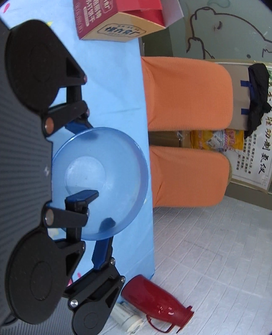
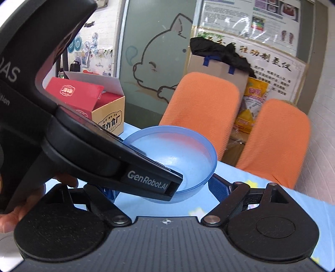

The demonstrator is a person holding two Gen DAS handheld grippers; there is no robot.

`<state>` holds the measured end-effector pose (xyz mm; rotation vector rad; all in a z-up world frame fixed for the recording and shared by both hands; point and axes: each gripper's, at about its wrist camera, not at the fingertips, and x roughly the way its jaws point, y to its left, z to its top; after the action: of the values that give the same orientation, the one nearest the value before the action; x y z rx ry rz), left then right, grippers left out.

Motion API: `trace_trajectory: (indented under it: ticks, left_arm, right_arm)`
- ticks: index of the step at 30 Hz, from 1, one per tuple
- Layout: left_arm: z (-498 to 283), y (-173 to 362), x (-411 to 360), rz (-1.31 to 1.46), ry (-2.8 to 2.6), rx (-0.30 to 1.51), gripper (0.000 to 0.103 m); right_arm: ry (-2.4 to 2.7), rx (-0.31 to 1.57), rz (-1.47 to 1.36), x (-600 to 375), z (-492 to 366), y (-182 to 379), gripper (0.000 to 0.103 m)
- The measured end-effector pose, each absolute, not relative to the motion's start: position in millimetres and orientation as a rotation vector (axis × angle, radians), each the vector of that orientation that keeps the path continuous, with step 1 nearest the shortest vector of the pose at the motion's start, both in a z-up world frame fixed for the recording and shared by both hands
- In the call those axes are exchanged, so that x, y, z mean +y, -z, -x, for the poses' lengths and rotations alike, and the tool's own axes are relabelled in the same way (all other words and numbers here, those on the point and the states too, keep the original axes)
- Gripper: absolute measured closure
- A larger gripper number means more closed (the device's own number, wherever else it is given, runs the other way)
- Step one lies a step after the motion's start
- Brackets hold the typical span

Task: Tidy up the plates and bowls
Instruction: 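Lower the blue bowl into the white bowl and open the left gripper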

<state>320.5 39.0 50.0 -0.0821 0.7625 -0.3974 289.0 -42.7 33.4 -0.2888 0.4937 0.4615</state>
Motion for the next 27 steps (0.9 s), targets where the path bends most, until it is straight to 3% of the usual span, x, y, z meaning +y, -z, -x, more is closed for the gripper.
trace_trajectory:
  ticks: [11,20,22,24,27]
  left_arm:
    - [-205.4,-23.4,-48.5,0.008,0.566,0.818,0.060]
    - [-171.0,7.2,-75.6,-0.067,0.561,0.874,0.059]
    - [-171.9,10.5,-73.8,-0.084,0.548,0.874,0.051]
    - [-170.7,7.8,-70.0,-0.090,0.532,0.855,0.030]
    - [-166.6,-3.1,-58.2,-0.058,0.540,0.822,0.022]
  right_arm:
    - [-0.348,0.539,0.103,-130.0,-169.4,-19.0,0.027]
    - [-0.335,0.586,0.024,-154.4,-142.2,15.0,0.027]
    - [-0.335,0.601,0.023,-155.6,-142.5,19.6,0.027]
    - [-0.321,0.597,0.030,-160.7,-133.9,22.9,0.026]
    - [-0.296,0.613,0.017,-174.4,-113.0,27.5,0.026]
